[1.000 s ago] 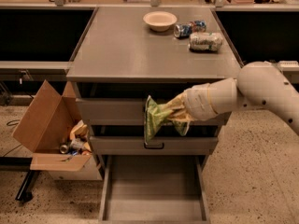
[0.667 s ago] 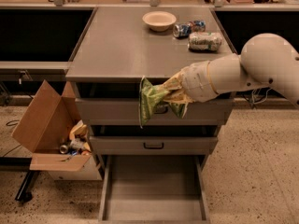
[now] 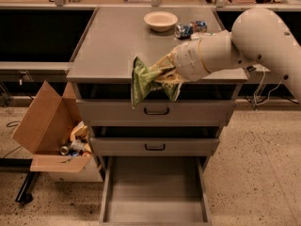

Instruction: Pick green jalapeno chip bag from bottom drawer and place on counter

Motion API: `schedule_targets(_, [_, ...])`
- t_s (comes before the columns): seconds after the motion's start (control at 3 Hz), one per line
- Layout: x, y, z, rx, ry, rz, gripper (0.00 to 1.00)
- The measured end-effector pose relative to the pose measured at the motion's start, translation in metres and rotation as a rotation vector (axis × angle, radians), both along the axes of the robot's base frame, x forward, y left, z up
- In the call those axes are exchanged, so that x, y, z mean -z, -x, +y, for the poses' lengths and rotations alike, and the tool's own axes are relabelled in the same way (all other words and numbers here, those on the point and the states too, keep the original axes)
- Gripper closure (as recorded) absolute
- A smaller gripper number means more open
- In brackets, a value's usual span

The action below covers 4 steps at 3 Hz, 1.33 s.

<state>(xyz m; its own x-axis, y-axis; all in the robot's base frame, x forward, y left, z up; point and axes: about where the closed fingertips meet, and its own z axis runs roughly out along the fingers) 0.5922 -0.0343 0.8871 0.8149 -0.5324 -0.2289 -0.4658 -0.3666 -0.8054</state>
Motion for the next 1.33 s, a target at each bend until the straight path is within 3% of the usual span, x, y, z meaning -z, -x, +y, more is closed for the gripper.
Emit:
schedule_targets(0.33, [-0.037,-0.043,0.009,0.078,-0.069,-0.016,1.00])
schedule_targets(0.67, [-0.049,-0.070,0.006,0.139,-0.117,-0.012,1.00])
schedule_targets(1.33, [-0.058,-0.135,-0.009,0.268,-0.140,0.048,1.00])
